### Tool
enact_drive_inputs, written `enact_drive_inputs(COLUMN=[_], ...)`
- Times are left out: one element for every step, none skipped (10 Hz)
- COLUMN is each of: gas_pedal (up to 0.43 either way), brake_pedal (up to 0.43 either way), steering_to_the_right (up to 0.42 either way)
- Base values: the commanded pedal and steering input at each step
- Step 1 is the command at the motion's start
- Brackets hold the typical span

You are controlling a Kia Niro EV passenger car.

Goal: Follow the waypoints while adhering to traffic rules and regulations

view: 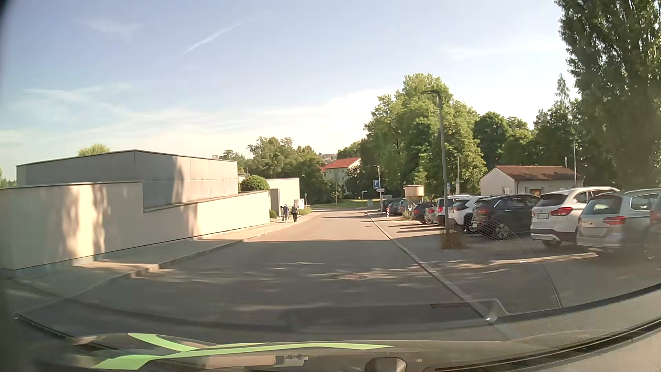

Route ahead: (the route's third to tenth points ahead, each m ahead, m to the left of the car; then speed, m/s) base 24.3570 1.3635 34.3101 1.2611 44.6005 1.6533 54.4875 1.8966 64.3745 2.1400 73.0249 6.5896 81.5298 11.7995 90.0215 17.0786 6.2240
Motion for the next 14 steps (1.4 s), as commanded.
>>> enact_drive_inputs(gas_pedal=[0.000,0.000,0.000,0.000,0.000,0.000,0.000,0.000,0.000,0.000,0.000,0.000,0.000,0.000], brake_pedal=[0.000,0.000,0.000,0.000,0.000,0.000,0.000,0.000,0.000,0.000,0.000,0.000,0.000,0.000], steering_to_the_right=[-0.012,-0.010,-0.010,-0.008,-0.005,-0.005,-0.004,-0.003,-0.003,-0.002,-0.001,0.000,0.000,-0.001])
